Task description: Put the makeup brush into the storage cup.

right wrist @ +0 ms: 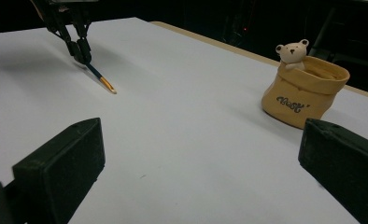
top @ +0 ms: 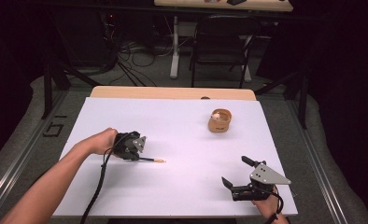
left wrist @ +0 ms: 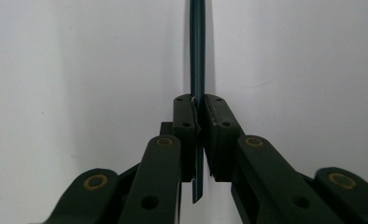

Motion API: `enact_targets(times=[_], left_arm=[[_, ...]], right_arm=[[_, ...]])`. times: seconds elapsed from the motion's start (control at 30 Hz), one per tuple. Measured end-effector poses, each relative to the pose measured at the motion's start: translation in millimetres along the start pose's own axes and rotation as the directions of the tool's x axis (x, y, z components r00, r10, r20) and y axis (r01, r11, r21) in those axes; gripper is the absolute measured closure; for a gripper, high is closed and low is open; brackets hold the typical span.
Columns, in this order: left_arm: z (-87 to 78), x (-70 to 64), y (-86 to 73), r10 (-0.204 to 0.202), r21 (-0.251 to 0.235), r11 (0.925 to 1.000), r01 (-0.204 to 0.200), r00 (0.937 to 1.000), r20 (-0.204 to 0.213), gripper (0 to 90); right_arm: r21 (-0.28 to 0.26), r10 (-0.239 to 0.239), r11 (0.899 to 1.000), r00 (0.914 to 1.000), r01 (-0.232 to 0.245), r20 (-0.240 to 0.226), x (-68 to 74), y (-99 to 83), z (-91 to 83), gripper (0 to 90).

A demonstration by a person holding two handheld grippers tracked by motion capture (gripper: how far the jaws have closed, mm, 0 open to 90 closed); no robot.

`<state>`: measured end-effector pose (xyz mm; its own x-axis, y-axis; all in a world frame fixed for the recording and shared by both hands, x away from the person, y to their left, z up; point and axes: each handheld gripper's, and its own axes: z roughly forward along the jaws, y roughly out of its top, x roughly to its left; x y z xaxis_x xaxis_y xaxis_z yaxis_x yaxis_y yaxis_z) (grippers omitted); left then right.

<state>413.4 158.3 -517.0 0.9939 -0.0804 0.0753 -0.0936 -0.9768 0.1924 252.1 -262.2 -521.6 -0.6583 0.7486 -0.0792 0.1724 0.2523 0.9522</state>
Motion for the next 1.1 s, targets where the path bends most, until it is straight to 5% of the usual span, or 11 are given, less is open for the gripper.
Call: enact_targets(times=[1.1], left_arm=[[-12.7,-11.1,19.9,-0.061,-0.153,0.9867,0.055,0.9975,-0.036,84.2]], right_arm=[[0.011,-0.002,1.0,1.0,0.002,-0.006,0.4,-0.6,1.8,0.1]])
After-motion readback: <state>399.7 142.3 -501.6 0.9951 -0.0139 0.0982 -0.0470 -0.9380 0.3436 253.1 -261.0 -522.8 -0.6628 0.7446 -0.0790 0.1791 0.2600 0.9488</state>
